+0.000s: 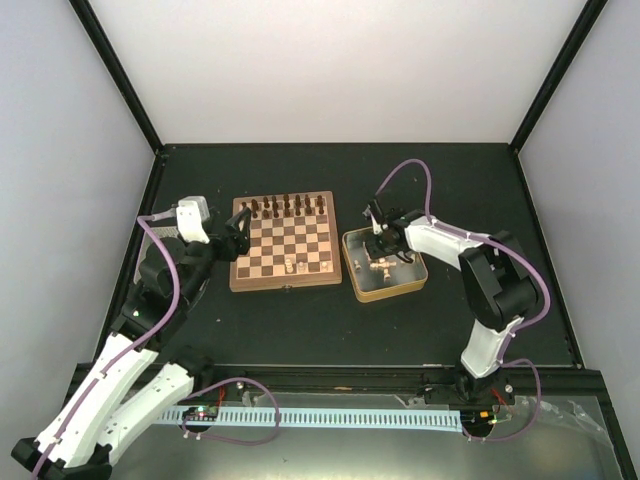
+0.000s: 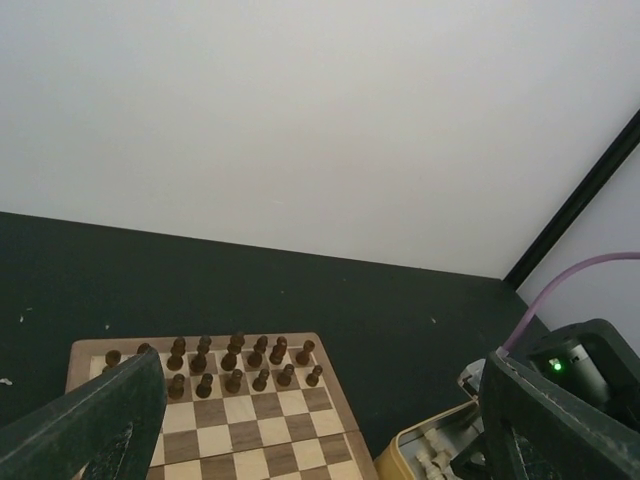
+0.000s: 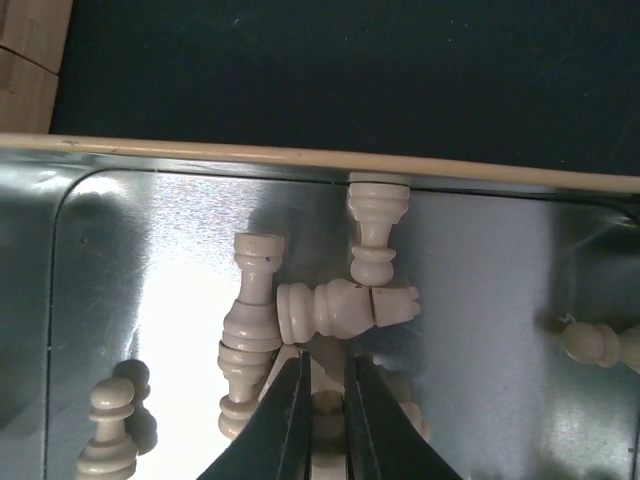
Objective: Set up the chess pieces on the board
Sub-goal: Pick up the chess piece from the storage box.
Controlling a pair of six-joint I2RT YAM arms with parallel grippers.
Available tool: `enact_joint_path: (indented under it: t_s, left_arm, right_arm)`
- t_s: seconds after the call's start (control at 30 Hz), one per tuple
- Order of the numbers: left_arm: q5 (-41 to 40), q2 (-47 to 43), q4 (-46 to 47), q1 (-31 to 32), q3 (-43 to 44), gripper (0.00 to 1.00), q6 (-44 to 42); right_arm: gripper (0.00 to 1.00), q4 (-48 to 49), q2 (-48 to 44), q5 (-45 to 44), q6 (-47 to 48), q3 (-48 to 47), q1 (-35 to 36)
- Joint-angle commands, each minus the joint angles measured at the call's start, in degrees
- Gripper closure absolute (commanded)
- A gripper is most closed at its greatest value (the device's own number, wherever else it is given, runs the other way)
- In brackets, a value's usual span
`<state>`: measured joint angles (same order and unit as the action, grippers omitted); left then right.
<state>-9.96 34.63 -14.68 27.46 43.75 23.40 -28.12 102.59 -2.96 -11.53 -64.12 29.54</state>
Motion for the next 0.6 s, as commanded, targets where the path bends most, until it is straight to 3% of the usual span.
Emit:
enact_joint_path:
  t_s: [0.0, 0.17, 0.3, 0.57]
  left_arm:
    - [2.2, 0.5, 1.5, -0.2, -0.4, 0.13, 1.2]
    - [9.0, 2.1, 4.4, -0.3, -2.1, 0.13, 2.1]
    - [19.4, 5.9, 9.2, -0.2, -4.2, 0.13, 2.9]
    - [40.5, 22.6, 17.2, 0.5, -3.6, 0.21, 9.4]
  right_arm:
    - [0.91, 1.0, -4.4, -0.7, -1.6, 0.8, 0.0]
    - [0.91, 5.8, -11.0, 2.0, -6.6, 4.5, 0.0]
    - [0.9, 10.1, -15.4, 4.8, -13.0, 7.3, 0.0]
    - [0.9, 16.7, -23.6, 10.4, -26.3, 12.4, -0.1]
